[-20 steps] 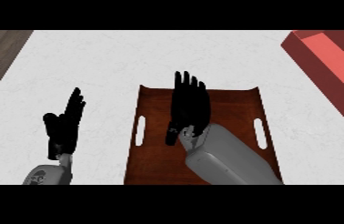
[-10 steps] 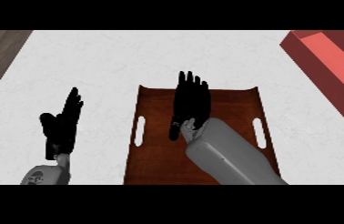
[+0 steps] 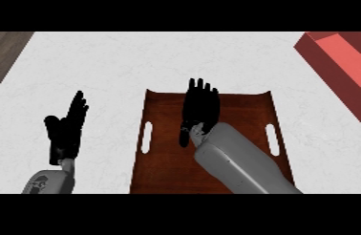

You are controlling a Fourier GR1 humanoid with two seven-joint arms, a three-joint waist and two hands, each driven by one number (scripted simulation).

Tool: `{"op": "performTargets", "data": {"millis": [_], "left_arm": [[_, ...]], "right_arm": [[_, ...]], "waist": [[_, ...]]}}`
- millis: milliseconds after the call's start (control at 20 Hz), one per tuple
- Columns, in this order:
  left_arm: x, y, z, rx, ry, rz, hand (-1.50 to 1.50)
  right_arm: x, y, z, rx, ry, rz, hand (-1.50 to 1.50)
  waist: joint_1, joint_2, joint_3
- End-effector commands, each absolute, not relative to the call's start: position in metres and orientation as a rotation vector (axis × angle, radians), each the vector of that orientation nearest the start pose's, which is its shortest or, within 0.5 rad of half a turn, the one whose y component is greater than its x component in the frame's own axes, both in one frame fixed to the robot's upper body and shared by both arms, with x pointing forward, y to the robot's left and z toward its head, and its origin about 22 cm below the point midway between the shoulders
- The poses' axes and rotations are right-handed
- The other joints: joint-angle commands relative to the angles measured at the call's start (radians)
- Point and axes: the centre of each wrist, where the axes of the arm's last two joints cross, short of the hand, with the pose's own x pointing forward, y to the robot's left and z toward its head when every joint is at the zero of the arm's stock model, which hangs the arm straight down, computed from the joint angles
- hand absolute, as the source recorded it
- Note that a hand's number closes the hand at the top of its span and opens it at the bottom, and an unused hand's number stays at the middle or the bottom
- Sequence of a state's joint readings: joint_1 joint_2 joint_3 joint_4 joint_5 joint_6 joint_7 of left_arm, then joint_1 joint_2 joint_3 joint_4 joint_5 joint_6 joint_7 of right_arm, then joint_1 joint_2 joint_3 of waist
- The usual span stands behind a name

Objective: Pick the bell pepper from the tray and place it in the cardboard box

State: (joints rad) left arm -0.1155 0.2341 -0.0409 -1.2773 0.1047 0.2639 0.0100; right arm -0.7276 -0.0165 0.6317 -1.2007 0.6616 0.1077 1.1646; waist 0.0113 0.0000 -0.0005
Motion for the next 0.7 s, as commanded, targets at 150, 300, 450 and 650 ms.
{"op": "performTargets", "data": {"millis": [150,300,450,650], "left_arm": [[0.257,0.279,-0.029,0.294,-1.391,0.037,0.0],[0.268,0.266,-0.02,0.294,-1.379,0.049,0.0],[0.257,0.266,-0.022,0.311,-1.373,0.064,0.0],[0.262,0.278,-0.034,0.281,-1.374,0.05,0.0]], "right_arm": [[0.316,-0.017,0.068,-0.934,-0.708,0.967,-1.5],[0.332,-0.022,0.065,-0.933,-0.72,0.96,-1.5],[0.325,-0.02,0.059,-0.924,-0.741,0.947,-1.5],[0.325,-0.029,0.04,-0.912,-0.748,0.954,-1.5]], "waist": [[0.003,-0.001,0.0],[0.003,0.001,0.0],[0.003,-0.001,0.001],[-0.004,0.001,0.0]]}}
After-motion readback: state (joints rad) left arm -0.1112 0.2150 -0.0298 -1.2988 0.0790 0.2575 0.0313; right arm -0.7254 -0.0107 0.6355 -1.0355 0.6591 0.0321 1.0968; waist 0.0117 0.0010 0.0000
